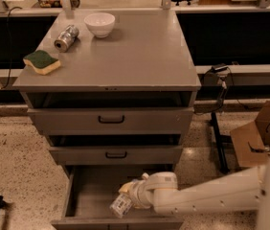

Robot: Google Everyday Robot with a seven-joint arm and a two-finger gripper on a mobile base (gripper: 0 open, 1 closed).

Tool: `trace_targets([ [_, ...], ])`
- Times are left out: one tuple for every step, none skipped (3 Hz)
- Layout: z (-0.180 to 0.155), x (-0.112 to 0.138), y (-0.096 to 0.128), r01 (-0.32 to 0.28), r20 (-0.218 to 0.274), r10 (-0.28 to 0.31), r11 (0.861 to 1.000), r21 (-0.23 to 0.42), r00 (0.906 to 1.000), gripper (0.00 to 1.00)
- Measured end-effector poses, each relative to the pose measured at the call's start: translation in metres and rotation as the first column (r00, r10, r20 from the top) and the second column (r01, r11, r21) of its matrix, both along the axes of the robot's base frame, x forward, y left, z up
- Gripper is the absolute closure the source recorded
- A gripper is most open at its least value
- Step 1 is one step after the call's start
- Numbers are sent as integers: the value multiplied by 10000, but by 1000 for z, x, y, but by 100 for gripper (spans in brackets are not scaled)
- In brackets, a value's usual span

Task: Pick blue plastic bottle from bottom drawer and place on counter

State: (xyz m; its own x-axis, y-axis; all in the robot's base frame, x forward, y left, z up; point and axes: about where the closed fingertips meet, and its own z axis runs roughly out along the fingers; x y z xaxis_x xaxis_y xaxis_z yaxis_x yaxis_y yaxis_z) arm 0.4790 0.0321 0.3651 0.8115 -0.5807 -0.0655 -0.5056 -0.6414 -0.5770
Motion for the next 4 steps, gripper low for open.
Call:
trace_targets([
  [59,-9,-38,478,921,-509,9983,347,9944,100],
  [106,-5,-82,859,1434,-976,9926,858,9848,100],
  [139,12,-103,1088,1463,-1292,9841,1402,9808,100],
  [178,31,-98,676,1438,-981,9768,2032,9847,100],
])
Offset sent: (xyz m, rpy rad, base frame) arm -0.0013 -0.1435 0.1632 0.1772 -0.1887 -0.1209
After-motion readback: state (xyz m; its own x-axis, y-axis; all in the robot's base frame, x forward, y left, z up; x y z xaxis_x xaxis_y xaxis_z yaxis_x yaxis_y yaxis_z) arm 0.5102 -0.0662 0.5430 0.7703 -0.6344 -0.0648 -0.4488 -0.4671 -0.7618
